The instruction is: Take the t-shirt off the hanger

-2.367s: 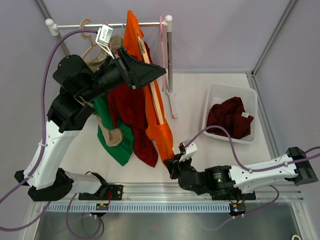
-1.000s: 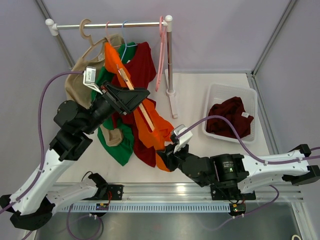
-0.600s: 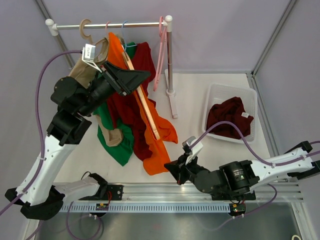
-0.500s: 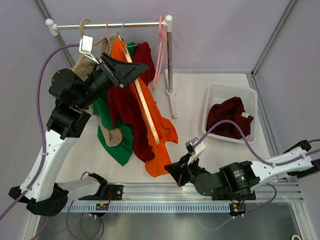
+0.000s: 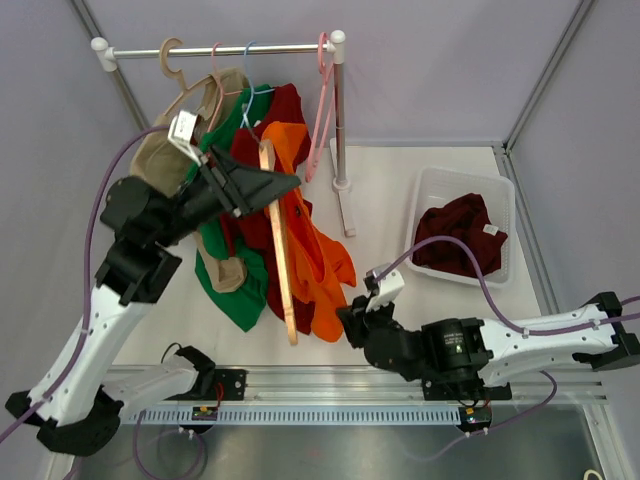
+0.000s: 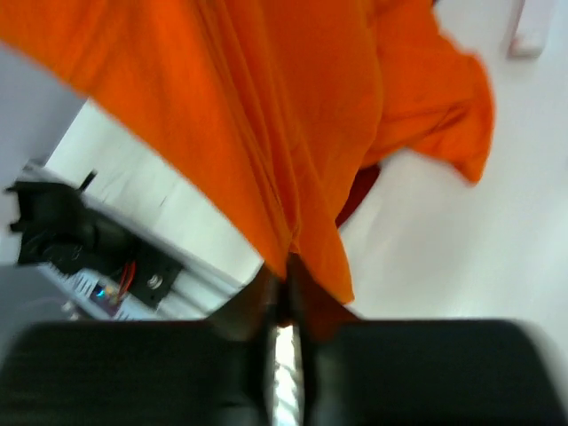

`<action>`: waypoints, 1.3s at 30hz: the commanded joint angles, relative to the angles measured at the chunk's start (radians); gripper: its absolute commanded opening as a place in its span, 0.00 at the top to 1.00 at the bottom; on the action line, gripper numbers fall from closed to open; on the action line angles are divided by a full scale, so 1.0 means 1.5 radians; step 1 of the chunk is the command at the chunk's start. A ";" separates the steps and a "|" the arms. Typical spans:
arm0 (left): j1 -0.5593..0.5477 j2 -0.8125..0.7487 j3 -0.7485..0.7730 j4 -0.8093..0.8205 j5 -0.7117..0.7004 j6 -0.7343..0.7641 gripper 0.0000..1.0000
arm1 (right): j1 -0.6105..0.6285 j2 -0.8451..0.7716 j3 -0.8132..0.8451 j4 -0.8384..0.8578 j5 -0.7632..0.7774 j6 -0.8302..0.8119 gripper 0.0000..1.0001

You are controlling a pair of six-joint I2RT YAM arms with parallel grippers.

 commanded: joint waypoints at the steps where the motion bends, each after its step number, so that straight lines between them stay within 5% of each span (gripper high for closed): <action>1: -0.025 -0.111 -0.085 0.162 -0.030 0.044 1.00 | -0.066 0.020 0.043 0.108 -0.079 -0.226 0.67; 3: -0.034 -0.154 -0.145 0.162 -0.012 0.040 1.00 | -0.069 0.036 0.113 0.100 -0.062 -0.301 0.57; 5: -0.047 -0.177 -0.163 0.162 0.005 0.041 1.00 | -0.075 0.023 0.150 0.124 -0.080 -0.384 0.27; 7: -0.060 -0.177 -0.155 0.164 0.042 0.038 1.00 | -0.105 0.008 0.181 0.141 -0.201 -0.419 0.03; 8: -0.067 -0.177 -0.151 0.164 0.048 0.038 1.00 | -0.149 0.004 0.185 0.150 -0.251 -0.450 0.01; 13: -0.109 -0.151 -0.101 0.164 0.118 0.042 1.00 | -0.242 0.050 0.284 0.169 -0.438 -0.505 0.01; 23: -0.116 -0.173 -0.074 0.163 0.142 0.029 1.00 | -0.416 0.220 0.377 0.158 -0.457 -0.471 0.01; 29: -0.116 -0.193 -0.024 0.136 0.178 0.022 1.00 | -0.420 0.230 0.383 0.189 -0.440 -0.482 0.27; 33: -0.116 -0.209 -0.001 0.069 0.161 0.067 1.00 | -0.420 0.220 0.399 0.166 -0.515 -0.477 0.02; 39: -0.116 -0.228 -0.031 0.007 0.115 0.140 1.00 | -0.420 0.013 0.224 0.216 -0.531 -0.425 0.01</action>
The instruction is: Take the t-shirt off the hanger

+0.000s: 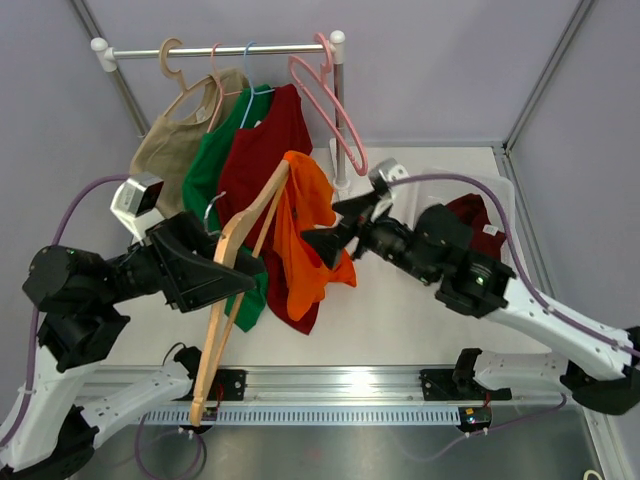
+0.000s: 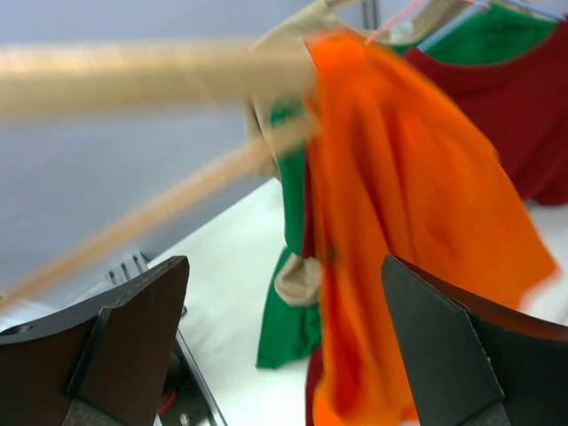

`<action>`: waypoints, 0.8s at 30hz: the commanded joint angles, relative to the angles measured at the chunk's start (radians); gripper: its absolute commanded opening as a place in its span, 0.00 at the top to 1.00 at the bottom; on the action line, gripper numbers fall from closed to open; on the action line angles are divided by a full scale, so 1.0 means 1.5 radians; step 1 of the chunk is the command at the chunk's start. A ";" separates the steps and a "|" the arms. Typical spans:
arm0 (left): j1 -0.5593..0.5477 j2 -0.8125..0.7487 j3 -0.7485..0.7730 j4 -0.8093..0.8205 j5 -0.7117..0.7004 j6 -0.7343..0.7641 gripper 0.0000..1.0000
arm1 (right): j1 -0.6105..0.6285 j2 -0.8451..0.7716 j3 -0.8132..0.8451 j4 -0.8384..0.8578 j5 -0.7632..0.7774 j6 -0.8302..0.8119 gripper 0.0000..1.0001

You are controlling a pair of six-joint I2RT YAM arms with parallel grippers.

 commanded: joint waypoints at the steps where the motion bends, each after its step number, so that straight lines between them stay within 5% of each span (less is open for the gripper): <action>1: 0.002 -0.027 0.020 0.093 -0.007 0.077 1.00 | -0.014 -0.124 -0.108 -0.038 0.032 0.009 0.01; 6: 0.002 -0.027 0.041 0.099 -0.005 0.081 1.00 | -0.018 -0.009 -0.055 -0.091 0.079 -0.020 0.01; 15: 0.002 -0.039 0.037 0.099 0.012 0.067 1.00 | -0.073 0.205 0.136 -0.038 -0.039 -0.031 0.02; 19: 0.002 -0.058 0.032 0.097 0.022 0.067 1.00 | -0.090 0.224 0.183 -0.014 0.052 -0.044 0.98; 24: 0.002 -0.089 0.038 0.087 0.076 0.040 1.00 | -0.132 0.213 0.280 -0.026 0.158 -0.076 1.00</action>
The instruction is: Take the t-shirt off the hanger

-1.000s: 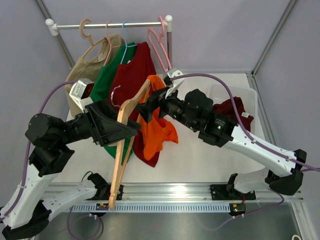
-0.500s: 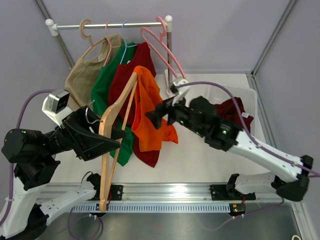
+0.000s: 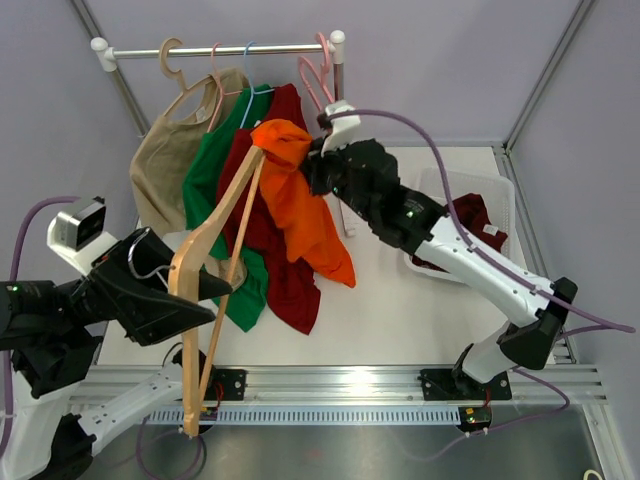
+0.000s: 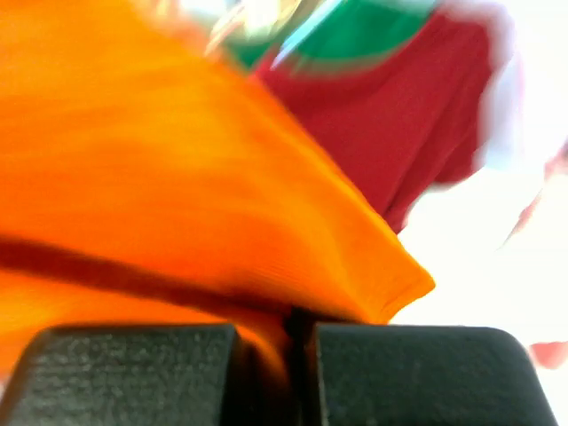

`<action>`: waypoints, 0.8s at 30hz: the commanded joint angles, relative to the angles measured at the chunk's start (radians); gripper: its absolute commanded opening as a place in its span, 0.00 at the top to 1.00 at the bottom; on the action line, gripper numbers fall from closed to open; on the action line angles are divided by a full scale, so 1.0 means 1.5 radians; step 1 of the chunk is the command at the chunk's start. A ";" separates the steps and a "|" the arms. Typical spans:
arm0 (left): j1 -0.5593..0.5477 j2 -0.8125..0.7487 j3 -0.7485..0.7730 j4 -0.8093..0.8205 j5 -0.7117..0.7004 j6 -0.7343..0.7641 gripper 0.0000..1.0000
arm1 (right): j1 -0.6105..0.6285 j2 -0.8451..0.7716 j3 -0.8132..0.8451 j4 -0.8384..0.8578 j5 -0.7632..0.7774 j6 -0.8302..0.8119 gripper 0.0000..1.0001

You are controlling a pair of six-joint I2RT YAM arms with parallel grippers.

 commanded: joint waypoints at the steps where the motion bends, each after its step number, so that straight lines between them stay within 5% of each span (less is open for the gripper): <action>1: 0.000 -0.034 0.030 0.045 0.064 -0.006 1.00 | -0.037 -0.030 0.104 0.027 0.100 -0.040 1.00; 7: 0.000 -0.098 0.045 -0.029 0.088 0.024 1.00 | -0.090 0.022 0.311 -0.077 0.147 -0.047 1.00; 13: -0.002 -0.148 0.075 -0.200 0.013 0.160 1.00 | -0.098 0.011 0.477 -0.158 0.041 0.000 1.00; 17: -0.002 -0.153 0.070 -0.239 -0.009 0.192 1.00 | -0.099 0.018 0.644 -0.189 0.141 -0.039 1.00; 21: -0.002 -0.153 0.029 -0.239 -0.028 0.205 1.00 | -0.099 0.027 0.669 -0.173 0.280 -0.206 1.00; 24: -0.003 -0.157 0.001 -0.239 -0.056 0.217 1.00 | -0.111 -0.006 0.588 -0.131 0.340 -0.294 1.00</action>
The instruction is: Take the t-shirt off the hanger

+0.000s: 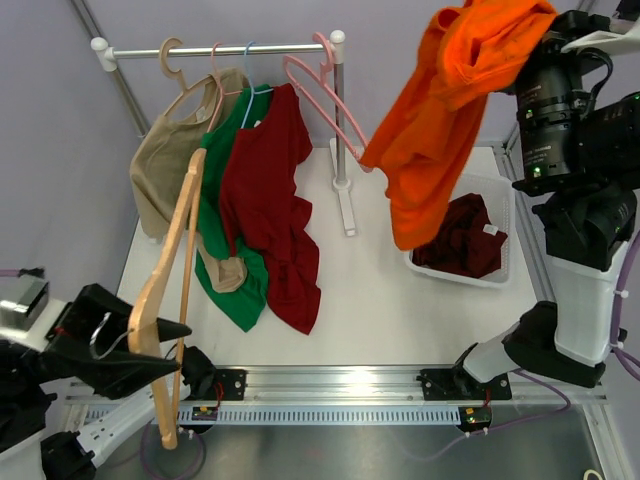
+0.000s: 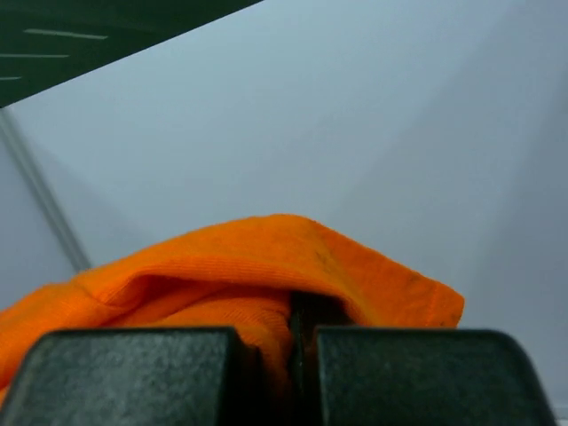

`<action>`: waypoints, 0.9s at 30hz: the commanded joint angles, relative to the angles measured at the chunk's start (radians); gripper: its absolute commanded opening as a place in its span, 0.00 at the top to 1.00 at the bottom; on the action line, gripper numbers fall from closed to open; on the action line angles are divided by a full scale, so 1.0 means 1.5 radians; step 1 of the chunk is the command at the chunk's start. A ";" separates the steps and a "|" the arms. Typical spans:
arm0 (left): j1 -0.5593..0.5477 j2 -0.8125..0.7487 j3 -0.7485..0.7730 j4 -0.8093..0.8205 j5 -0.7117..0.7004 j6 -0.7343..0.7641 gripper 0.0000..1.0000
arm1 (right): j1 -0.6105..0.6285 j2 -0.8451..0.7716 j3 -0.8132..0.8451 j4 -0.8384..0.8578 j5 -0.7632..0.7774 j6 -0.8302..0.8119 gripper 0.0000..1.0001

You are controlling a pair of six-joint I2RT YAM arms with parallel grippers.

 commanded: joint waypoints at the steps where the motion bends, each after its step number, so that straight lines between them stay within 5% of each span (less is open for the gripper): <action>1: -0.002 0.003 -0.038 -0.013 -0.047 0.031 1.00 | -0.020 -0.008 -0.063 0.034 0.105 -0.153 1.00; 16: -0.002 -0.001 -0.179 0.094 -0.087 0.014 1.00 | -0.295 -0.091 -0.318 0.043 -0.014 -0.007 1.00; 27: -0.002 0.015 -0.232 0.140 -0.104 -0.008 1.00 | -0.398 -0.298 -0.940 0.197 0.020 0.234 1.00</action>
